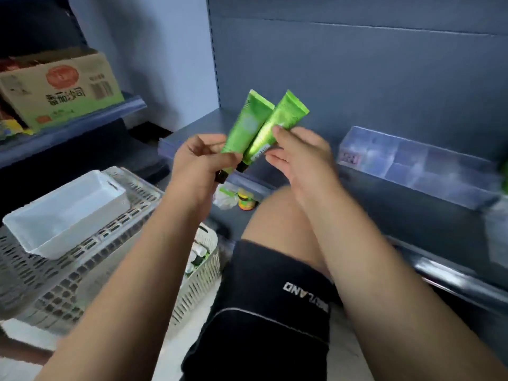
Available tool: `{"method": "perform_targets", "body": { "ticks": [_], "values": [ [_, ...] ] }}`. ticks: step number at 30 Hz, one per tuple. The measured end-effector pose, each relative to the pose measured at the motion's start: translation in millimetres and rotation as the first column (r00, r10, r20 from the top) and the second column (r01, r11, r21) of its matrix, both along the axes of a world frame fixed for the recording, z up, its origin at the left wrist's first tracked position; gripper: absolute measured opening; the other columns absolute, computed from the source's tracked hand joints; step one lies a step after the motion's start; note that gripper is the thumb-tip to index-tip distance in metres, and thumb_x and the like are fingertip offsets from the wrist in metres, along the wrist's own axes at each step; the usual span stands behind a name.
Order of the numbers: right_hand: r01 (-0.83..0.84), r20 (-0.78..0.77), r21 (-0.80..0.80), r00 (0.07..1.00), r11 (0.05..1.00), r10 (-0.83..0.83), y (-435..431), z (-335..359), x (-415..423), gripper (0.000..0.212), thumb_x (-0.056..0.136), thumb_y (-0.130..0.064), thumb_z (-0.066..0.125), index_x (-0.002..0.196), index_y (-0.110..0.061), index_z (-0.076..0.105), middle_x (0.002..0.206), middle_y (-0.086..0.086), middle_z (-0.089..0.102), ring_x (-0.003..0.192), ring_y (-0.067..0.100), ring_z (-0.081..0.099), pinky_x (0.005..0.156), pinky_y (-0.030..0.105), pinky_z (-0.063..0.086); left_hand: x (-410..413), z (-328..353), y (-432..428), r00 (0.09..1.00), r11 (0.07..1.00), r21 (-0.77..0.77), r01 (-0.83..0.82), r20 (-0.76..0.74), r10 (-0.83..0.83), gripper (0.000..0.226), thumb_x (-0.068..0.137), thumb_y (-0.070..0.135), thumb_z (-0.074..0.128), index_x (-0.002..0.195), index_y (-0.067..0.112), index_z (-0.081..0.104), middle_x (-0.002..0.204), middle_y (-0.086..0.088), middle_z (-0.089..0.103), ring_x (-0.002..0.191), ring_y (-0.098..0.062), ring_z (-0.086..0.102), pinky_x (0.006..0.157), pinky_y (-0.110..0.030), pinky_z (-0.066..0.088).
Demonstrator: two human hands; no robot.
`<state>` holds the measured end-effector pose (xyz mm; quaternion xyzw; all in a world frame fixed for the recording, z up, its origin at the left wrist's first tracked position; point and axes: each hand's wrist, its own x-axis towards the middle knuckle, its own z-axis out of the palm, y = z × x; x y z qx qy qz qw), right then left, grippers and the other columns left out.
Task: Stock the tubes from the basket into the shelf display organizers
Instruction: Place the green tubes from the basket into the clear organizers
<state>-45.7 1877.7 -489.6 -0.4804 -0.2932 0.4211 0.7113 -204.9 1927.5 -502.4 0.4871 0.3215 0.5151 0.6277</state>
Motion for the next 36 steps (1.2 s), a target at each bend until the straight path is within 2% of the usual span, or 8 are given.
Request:
{"method": "perform_targets", "body": {
  "ticks": [3, 10, 13, 17, 23, 30, 33, 36],
  "values": [
    [0.097, 0.147, 0.017, 0.984, 0.995, -0.098, -38, 14, 51, 0.011, 0.094, -0.016, 0.071, 0.085, -0.012, 0.066, 0.085, 0.011, 0.067, 0.079, 0.022, 0.06, 0.083, 0.036, 0.059, 64, 7, -15, 0.981, 0.98, 0.06, 0.191, -0.055, -0.188, 0.047, 0.073, -0.007, 0.073, 0.119, -0.01, 0.063, 0.099, -0.025, 0.07, 0.078, -0.027, 0.069, 0.065, -0.027, 0.055],
    [0.325, 0.341, -0.034, 0.893, 0.945, -0.295, -139, 32, 160, 0.012, 0.093, -0.025, 0.072, 0.091, -0.013, 0.071, 0.085, 0.011, 0.067, 0.073, 0.019, 0.058, 0.08, 0.038, 0.059, 205, 14, -80, 0.885, 0.88, 0.099, 0.466, -0.064, -0.461, 0.04, 0.084, -0.008, 0.071, 0.122, -0.006, 0.063, 0.11, -0.025, 0.073, 0.099, -0.036, 0.071, 0.094, -0.05, 0.057],
    [0.384, 0.374, -0.042, 0.862, 0.922, -0.342, -184, 29, 195, 0.018, 0.089, -0.025, 0.077, 0.074, -0.017, 0.069, 0.075, 0.008, 0.065, 0.064, 0.015, 0.059, 0.071, 0.036, 0.06, 249, 12, -115, 0.843, 0.84, 0.068, 0.538, -0.069, -0.534, 0.048, 0.076, -0.002, 0.077, 0.122, -0.004, 0.06, 0.109, -0.026, 0.072, 0.102, -0.043, 0.07, 0.095, -0.055, 0.057],
    [0.538, 0.387, -0.078, 0.792, 0.839, -0.472, -230, 17, 232, 0.041, 0.078, -0.032, 0.085, 0.081, -0.014, 0.049, 0.067, 0.009, 0.058, 0.049, 0.018, 0.051, 0.045, 0.026, 0.045, 296, 4, -156, 0.793, 0.794, 0.054, 0.605, -0.132, -0.595, 0.038, 0.077, -0.001, 0.08, 0.109, 0.01, 0.063, 0.098, -0.016, 0.076, 0.091, -0.034, 0.074, 0.087, -0.051, 0.059],
    [0.644, 0.273, 0.013, 0.733, 0.765, -0.623, -272, 2, 272, 0.043, 0.087, -0.028, 0.079, 0.077, -0.021, 0.038, 0.051, -0.007, 0.033, 0.038, 0.011, 0.026, 0.038, 0.017, 0.02, 349, 2, -200, 0.731, 0.735, 0.042, 0.676, -0.163, -0.663, 0.037, 0.082, 0.003, 0.081, 0.115, 0.005, 0.063, 0.099, -0.014, 0.077, 0.096, -0.032, 0.074, 0.095, -0.056, 0.056],
    [0.709, 0.362, 0.11, 0.624, 0.696, -0.693, -297, 9, 316, 0.037, 0.095, -0.039, 0.067, 0.072, -0.014, 0.053, 0.061, 0.001, 0.045, 0.054, 0.01, 0.042, 0.052, 0.023, 0.036, 398, 6, -217, 0.702, 0.706, 0.05, 0.706, -0.18, -0.689, 0.038, 0.081, 0.005, 0.081, 0.115, 0.004, 0.065, 0.103, -0.014, 0.077, 0.098, -0.033, 0.074, 0.097, -0.058, 0.055],
    [0.72, 0.424, 0.098, 0.595, 0.687, -0.683, -305, 7, 339, 0.027, 0.101, -0.028, 0.061, 0.076, -0.018, 0.059, 0.059, -0.011, 0.052, 0.053, 0.006, 0.047, 0.049, 0.019, 0.039, 418, 5, -221, 0.707, 0.713, 0.056, 0.699, -0.201, -0.678, 0.042, 0.08, 0.006, 0.082, 0.117, 0.004, 0.064, 0.104, -0.014, 0.077, 0.099, -0.031, 0.075, 0.095, -0.058, 0.056],
    [0.707, 0.414, 0.097, 0.611, 0.7, -0.675, -317, 8, 360, 0.03, 0.1, -0.03, 0.063, 0.099, 0.0, 0.065, 0.079, 0.012, 0.06, 0.066, 0.021, 0.059, 0.054, 0.028, 0.049, 435, 6, -226, 0.709, 0.716, 0.07, 0.694, -0.237, -0.664, 0.04, 0.08, 0.009, 0.084, 0.115, 0.008, 0.066, 0.103, -0.01, 0.077, 0.094, -0.021, 0.076, 0.085, -0.041, 0.061]
  ]
}}
